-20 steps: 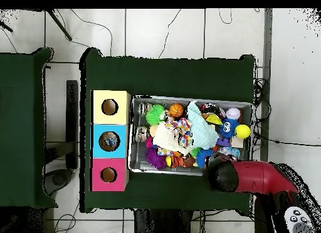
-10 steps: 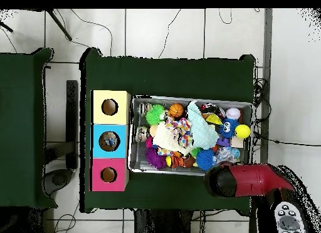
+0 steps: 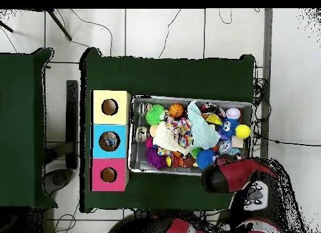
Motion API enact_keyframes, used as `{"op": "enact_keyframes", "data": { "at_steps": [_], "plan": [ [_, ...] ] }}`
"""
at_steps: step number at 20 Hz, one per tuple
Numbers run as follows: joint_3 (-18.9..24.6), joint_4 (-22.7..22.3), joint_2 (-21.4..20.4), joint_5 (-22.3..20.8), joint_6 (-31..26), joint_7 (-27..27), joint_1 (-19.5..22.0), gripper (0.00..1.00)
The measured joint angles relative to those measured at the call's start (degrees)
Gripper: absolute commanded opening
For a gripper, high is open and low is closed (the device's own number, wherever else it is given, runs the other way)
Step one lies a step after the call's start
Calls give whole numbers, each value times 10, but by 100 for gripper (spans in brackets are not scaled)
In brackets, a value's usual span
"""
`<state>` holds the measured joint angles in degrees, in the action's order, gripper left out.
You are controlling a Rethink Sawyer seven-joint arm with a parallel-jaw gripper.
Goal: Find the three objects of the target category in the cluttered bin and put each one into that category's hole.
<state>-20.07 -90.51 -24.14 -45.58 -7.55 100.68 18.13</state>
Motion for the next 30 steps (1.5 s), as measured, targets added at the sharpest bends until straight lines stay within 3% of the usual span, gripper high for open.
{"op": "enact_keyframes", "data": {
  "at_steps": [3,6,18,20,23,26,30],
  "plan": [
    [-37,17,46,37,61,45,-20,100],
    [-41,21,59,52,72,56,-19,100],
    [-34,26,54,60,71,57,12,100],
    [-2,22,33,57,71,57,43,100],
    [106,-8,-17,47,51,57,149,100],
    [186,-38,-46,48,16,57,232,100],
    [247,-61,-66,52,-33,57,291,100]
  ]
}}
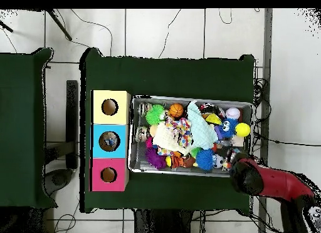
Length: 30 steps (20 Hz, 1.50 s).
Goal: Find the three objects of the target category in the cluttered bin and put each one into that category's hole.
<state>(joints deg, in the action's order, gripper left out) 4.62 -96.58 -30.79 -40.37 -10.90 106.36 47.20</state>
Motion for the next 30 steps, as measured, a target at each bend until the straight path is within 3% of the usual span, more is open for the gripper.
{"op": "enact_keyframes", "data": {
  "at_steps": [4,8,15,30],
  "plan": [
    [69,-22,-14,0,-54,0,45,100],
    [127,-41,-22,0,-70,0,64,100],
    [179,-64,-37,-1,-66,0,69,100],
    [183,-67,-70,-48,-56,0,38,100]
  ]
}}
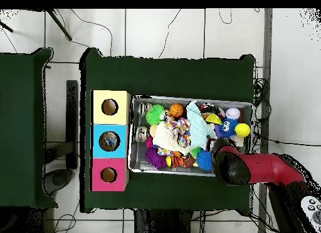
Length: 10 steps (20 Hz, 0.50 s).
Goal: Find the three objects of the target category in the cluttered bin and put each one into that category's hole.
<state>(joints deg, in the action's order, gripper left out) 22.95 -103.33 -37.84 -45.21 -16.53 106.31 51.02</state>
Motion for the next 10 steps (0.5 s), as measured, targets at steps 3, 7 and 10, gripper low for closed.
{"op": "enact_keyframes", "data": {
  "at_steps": [3,7,10],
  "plan": [
    [-24,4,3,-11,0,0,-20,100],
    [-71,19,15,-29,3,0,-62,100],
    [-99,24,22,-28,15,0,-86,100]
  ]
}}
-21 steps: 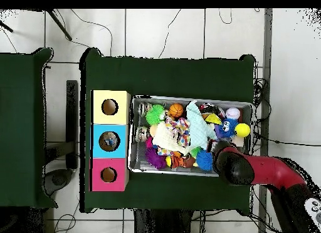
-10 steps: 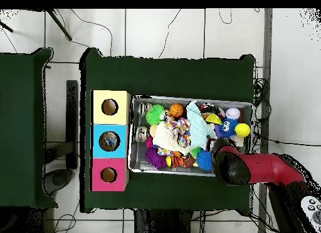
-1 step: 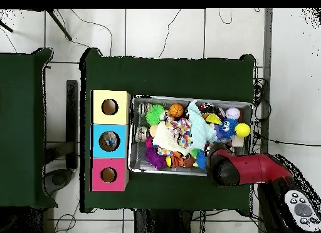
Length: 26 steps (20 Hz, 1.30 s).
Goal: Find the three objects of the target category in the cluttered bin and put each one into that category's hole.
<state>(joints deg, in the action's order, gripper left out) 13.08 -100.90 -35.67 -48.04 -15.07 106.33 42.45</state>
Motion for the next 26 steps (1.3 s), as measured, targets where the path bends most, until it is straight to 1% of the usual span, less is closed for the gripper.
{"op": "enact_keyframes", "data": {
  "at_steps": [3,5,7,10,11,13,14,18,20,21,23,25,26],
  "plan": [
    [-9,0,0,1,4,0,-5,100],
    [-7,0,-5,-3,3,0,0,100],
    [1,0,-10,-11,-2,-4,7,100],
    [23,-1,-22,-31,-20,-34,25,100],
    [45,-1,-33,-48,-44,-83,42,100],
    [56,-1,-38,-55,-58,-115,50,100],
    [70,-1,-46,-69,-80,-174,58,100],
    [79,1,-48,-95,-99,-263,57,100],
    [77,5,-46,-109,-99,-296,48,100],
    [60,12,-39,-117,-93,-299,24,100],
    [43,18,-33,-115,-82,-289,3,100],
    [6,32,-17,-88,-45,-244,-47,100],
    [-1,34,-14,-79,-36,-231,-56,100]
  ]
}}
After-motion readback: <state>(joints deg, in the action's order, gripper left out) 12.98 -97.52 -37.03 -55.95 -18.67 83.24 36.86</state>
